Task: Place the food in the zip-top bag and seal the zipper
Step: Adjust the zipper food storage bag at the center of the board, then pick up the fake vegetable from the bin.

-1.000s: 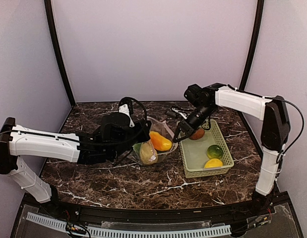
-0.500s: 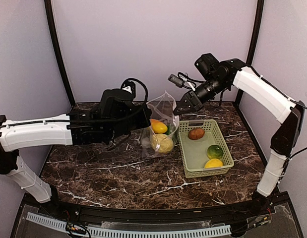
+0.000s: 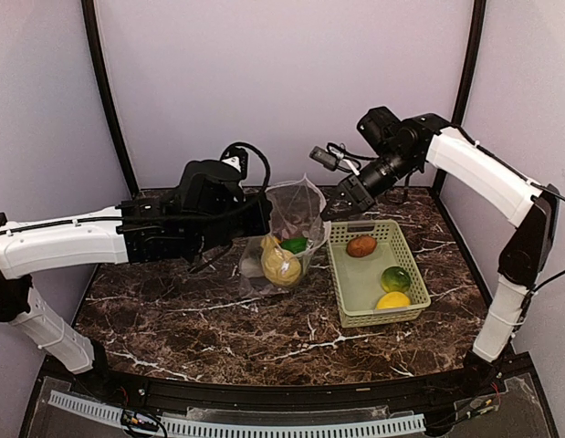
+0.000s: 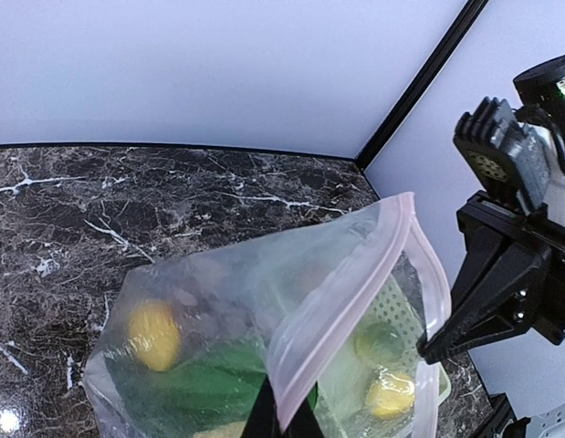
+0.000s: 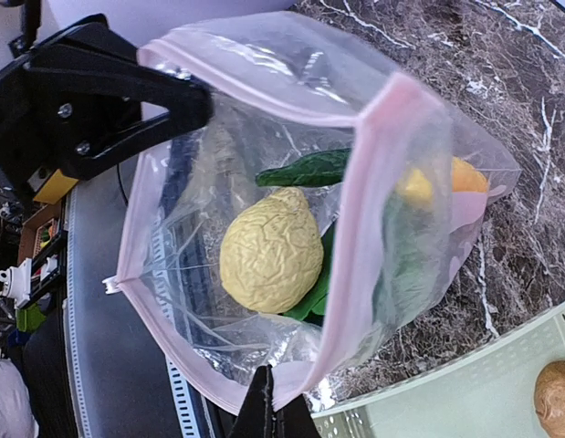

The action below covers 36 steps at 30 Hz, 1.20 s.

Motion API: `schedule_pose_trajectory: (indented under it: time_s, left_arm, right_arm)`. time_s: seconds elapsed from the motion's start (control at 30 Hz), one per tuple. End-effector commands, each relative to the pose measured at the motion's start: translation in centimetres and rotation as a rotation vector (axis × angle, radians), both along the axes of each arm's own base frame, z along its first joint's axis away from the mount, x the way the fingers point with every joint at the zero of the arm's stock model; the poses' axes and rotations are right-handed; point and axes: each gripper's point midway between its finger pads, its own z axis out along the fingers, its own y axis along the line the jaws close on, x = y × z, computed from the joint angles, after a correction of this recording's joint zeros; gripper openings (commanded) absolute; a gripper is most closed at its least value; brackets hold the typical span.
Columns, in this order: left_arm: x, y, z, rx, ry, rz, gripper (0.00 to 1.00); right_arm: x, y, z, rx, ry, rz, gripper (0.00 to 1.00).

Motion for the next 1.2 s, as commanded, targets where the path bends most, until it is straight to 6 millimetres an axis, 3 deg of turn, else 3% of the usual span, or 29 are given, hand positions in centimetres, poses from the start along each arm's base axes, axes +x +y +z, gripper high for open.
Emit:
schedule_pose_trajectory:
  time_s: [0.0,0.1,0.2,0.3,0.4,0.47,0.63,0.83,1.17]
  left_arm:
    - [0.5,0.2,-0.2,0.061,-0.004,0.003,0.01]
    - [1.2,-1.2,-3.2,0.08,0.06,-0.037,0.01]
    - [1.1,-2.5,-4.3,0.104,0.092,-0.084,0.01]
    - [1.2,-1.7,-4.1,0.089,0.066,-0.063,0.01]
    - [1.8,-0.7,-5.2,0.098,0.08,-0.041,0.01]
    - [1.7,-0.8,-5.4,0.073,0.107,-0.05,0.01]
    - [1.2,-1.3,-5.5,0.016,0.109,-0.086,0.01]
    - [0.4,-2.5,-5.6,0.005,0.145,-0.153,0.01]
    - [-0.1,-2.3,-4.8,0.004,0.153,-0.17,0.01]
  right_arm:
    - [-1.3,-0.6,0.8,0.037,-0.004,0.024,0.03]
    - [-1.4,-0.8,-0.2,0.023,0.034,0.03,0.1]
    - [-1.3,-1.8,0.4,0.038,0.037,0.021,0.25]
    - [0.0,-4.2,1.5,0.024,-0.036,-0.03,0.35]
    - [1.8,-7.4,1.4,0.004,-0.107,-0.094,0.41]
    - [3.2,-9.4,-0.1,-0.026,-0.152,-0.127,0.43]
    - [6.4,-13.5,-6.6,-0.155,-0.236,-0.139,0.44]
    - [10.3,-15.9,-13.5,-0.325,-0.419,-0.102,0.43]
    - [15.2,-16.2,-18.2,-0.41,-0.575,-0.015,0.44]
